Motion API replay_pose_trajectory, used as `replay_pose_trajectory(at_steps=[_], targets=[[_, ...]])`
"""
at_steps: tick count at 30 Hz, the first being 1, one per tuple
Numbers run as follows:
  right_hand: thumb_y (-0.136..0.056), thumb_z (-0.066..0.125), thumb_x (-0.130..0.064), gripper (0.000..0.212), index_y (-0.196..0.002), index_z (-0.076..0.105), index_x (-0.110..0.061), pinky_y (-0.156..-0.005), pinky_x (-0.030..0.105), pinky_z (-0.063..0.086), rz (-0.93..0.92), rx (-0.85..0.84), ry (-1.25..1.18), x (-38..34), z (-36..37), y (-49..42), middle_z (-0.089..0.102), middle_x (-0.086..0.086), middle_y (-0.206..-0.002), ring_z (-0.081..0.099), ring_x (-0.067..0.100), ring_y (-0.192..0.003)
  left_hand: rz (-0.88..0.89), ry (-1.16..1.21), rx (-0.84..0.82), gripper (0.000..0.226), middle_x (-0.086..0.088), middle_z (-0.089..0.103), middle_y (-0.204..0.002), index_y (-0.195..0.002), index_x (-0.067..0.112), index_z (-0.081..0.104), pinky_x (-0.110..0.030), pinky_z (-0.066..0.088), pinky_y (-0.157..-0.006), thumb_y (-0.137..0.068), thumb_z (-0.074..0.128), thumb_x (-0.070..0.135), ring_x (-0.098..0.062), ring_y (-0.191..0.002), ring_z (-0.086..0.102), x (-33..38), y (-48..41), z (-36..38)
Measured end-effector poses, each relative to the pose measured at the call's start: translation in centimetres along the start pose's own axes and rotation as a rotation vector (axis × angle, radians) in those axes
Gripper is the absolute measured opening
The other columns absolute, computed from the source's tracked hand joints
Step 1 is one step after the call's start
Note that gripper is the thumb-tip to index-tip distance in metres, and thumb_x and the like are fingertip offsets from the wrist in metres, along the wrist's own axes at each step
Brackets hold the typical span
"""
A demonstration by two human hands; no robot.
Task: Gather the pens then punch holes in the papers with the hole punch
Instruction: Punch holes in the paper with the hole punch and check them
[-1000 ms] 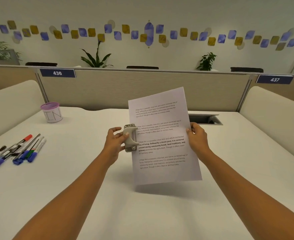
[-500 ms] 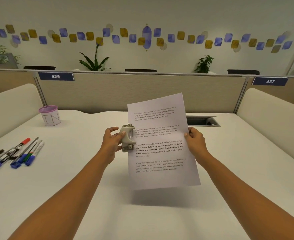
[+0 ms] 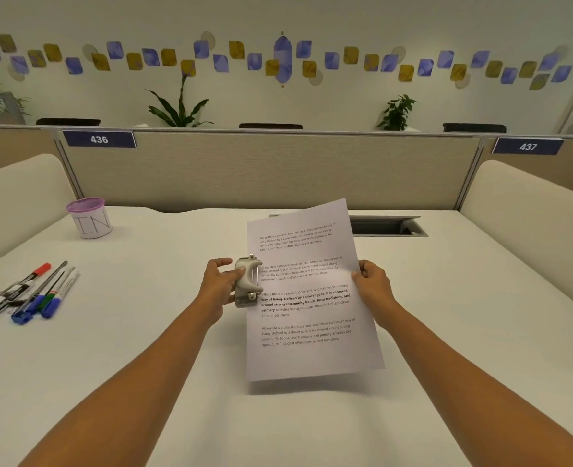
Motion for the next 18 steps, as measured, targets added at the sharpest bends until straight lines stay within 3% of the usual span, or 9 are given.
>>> replay_pose_trajectory(at_steps=[2, 5, 8, 11, 18], targets=[[-0.096, 0.038, -0.01, 0.023, -0.111, 0.056, -0.009, -0.072, 0.032, 0.046, 0.033, -0.001, 0.011, 1.0, 0.3, -0.1, 0.06, 0.009, -0.102, 0.057, 0.023, -0.084, -0.029, -0.022, 0.003, 0.031, -0.005, 0.056, -0.09, -0.115, 0.017, 0.039, -0.028, 0.045, -0.056, -0.09, 0.057, 0.012, -0.02, -0.075, 0.058, -0.8, -0.2, 0.2], [-0.094, 0.038, -0.008, 0.025, -0.11, 0.057, -0.008, -0.072, 0.032, 0.044, 0.073, -0.018, 0.035, 2.6, 1.0, -0.4, 0.061, 0.012, -0.104, 0.056, 0.024, -0.084, -0.072, -0.086, 0.032, 0.026, -0.015, 0.055, -0.11, -0.11, 0.018, 0.039, -0.03, 0.046, -0.058, -0.091, 0.056, 0.012, -0.027, -0.089, 0.056, -2.2, -0.8, 0.4], [-0.092, 0.038, -0.006, 0.028, -0.112, 0.058, -0.008, -0.073, 0.029, 0.041, 0.102, -0.027, 0.067, 4.0, 1.5, -0.8, 0.063, 0.014, -0.109, 0.054, 0.024, -0.085, -0.086, -0.196, 0.071, 0.026, -0.019, 0.052, -0.124, -0.113, 0.016, 0.041, -0.038, 0.048, -0.07, -0.091, 0.056, 0.013, -0.028, -0.093, 0.053, -3.5, -1.6, 0.4], [-0.092, 0.038, -0.006, 0.029, -0.113, 0.058, -0.008, -0.076, 0.03, 0.043, 0.122, -0.034, 0.086, 5.0, 1.9, -1.2, 0.063, 0.014, -0.112, 0.053, 0.024, -0.087, -0.07, -0.36, 0.1, 0.035, -0.02, 0.052, -0.122, -0.121, 0.012, 0.042, -0.043, 0.048, -0.085, -0.09, 0.057, 0.017, -0.026, -0.092, 0.051, -4.2, -2.3, 0.4], [-0.092, 0.038, -0.007, 0.032, -0.117, 0.057, -0.01, -0.076, 0.029, 0.041, 0.153, -0.052, 0.12, 6.4, 2.8, -2.3, 0.062, 0.012, -0.115, 0.052, 0.023, -0.089, -0.018, -0.656, 0.122, 0.035, -0.018, 0.056, -0.113, -0.123, 0.011, 0.041, -0.035, 0.041, -0.075, -0.091, 0.052, 0.021, -0.026, -0.086, 0.049, -4.4, -3.2, 1.6]])
Point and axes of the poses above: each hand's wrist, its own y-axis away from the middle knuckle, its own z-axis out of the palm, x = y × z, the point moved 8 cm from there along -y, towards the middle knuckle
